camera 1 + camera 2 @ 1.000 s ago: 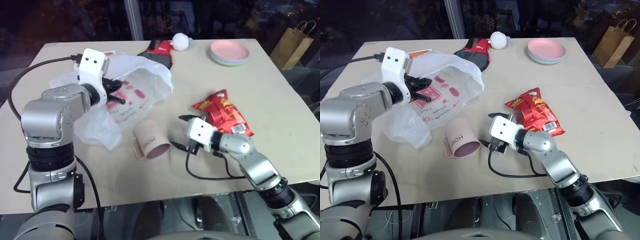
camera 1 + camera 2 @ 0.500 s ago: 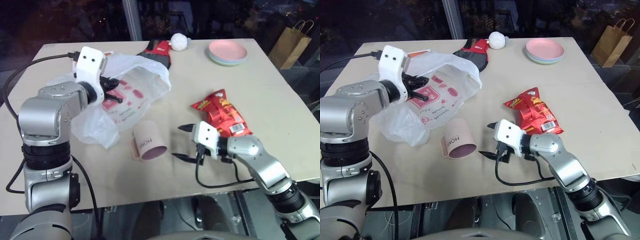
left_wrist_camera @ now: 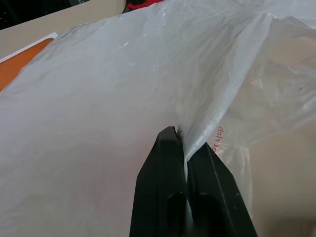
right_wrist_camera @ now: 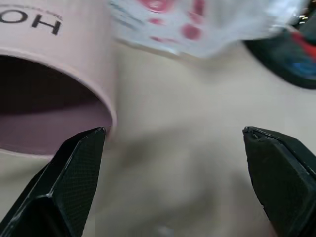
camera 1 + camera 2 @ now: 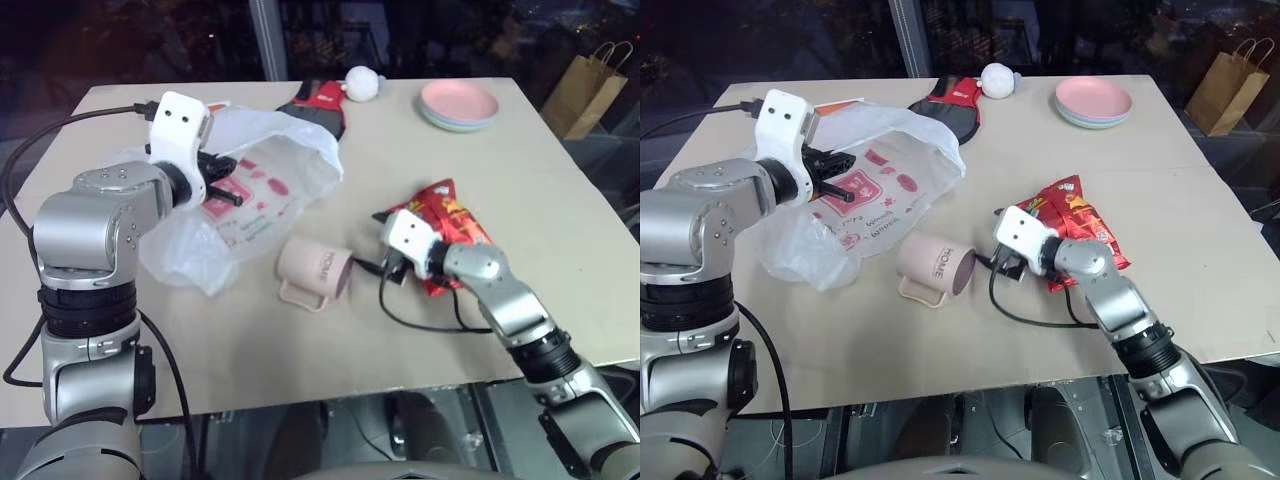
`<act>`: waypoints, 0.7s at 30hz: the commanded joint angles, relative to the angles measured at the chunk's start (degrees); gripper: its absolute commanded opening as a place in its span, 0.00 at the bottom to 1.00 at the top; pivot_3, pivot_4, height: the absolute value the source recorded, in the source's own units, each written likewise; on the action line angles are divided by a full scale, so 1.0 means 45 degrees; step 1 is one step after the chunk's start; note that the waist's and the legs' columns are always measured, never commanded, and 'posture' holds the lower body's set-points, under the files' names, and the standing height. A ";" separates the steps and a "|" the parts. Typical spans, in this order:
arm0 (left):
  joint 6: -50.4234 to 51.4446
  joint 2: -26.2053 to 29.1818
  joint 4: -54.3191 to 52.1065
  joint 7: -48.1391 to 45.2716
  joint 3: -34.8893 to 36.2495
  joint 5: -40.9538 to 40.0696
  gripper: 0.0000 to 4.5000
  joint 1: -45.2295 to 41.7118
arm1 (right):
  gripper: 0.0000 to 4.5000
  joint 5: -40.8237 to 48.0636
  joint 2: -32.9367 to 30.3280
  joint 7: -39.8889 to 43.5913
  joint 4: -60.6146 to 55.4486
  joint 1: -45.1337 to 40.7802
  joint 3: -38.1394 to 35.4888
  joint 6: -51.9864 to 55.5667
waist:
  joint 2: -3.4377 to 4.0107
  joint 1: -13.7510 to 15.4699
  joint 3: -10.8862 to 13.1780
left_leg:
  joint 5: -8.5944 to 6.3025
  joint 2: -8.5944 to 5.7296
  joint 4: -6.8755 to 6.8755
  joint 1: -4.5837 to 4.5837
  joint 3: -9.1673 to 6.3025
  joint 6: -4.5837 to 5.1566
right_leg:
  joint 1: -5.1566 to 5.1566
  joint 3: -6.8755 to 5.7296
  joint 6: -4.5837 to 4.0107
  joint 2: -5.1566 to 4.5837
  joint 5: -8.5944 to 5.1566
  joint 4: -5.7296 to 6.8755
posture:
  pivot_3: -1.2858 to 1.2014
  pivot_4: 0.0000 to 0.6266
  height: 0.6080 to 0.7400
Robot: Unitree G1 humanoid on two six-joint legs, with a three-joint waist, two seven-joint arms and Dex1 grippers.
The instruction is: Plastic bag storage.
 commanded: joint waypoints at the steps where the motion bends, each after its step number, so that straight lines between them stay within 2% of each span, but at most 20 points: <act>1: -0.0219 -0.0012 -0.0339 0.0171 0.0371 -0.0037 0.02 -0.0403 | 1.00 -0.0354 -0.0125 0.0183 0.1313 -0.1118 -0.0370 -0.1317 | 0.0003 -0.0037 0.0002 | 0.0000 0.0000 0.0000 0.0000 0.0006 0.0000 | -0.0001 0.0004 0.0000 0.0000 0.0000 0.0000 | 0.52 0.24 1.00; 5: -0.0152 -0.0111 -0.0446 0.0243 0.0449 -0.0066 0.02 -0.0399 | 1.00 0.0397 -0.0812 0.1163 0.0592 -0.0911 -0.0957 -0.0297 | 0.0003 0.0037 0.0002 | 0.0000 -0.0001 -0.0002 -0.0002 0.0009 0.0000 | -0.0004 0.0010 -0.0001 -0.0001 0.0001 -0.0001 | 0.52 0.24 1.00; 10: -0.0246 -0.0087 -0.0419 0.0228 0.0499 -0.0074 0.02 -0.0266 | 1.00 0.3609 -0.2079 0.2324 -0.4431 0.1816 -0.2239 0.3879 | 0.0002 0.0156 0.0002 | -0.0001 -0.0007 -0.0007 -0.0023 -0.0015 0.0002 | 0.0000 -0.0019 -0.0002 -0.0013 0.0000 -0.0013 | 0.52 0.24 1.00; 15: -0.0433 -0.0077 -0.0187 0.0146 0.0342 -0.0071 0.02 -0.0264 | 1.00 0.4355 -0.2117 0.2481 -0.6367 0.2841 -0.1700 0.4457 | 0.0012 -0.0016 0.0008 | -0.0002 -0.0004 -0.0012 -0.0010 -0.0008 0.0002 | -0.0001 -0.0014 0.0002 -0.0011 -0.0001 -0.0011 | 0.52 0.24 1.00; 21: -0.0743 -0.0052 0.0127 0.0071 0.0154 -0.0058 0.02 -0.0339 | 1.00 0.7591 -0.1194 0.2581 -0.6526 0.2710 -0.2255 0.7033 | 0.0011 0.0004 0.0007 | 0.0003 -0.0003 0.0013 0.0009 -0.0009 0.0001 | 0.0006 -0.0006 0.0005 -0.0004 -0.0001 0.0023 | 0.52 0.24 1.00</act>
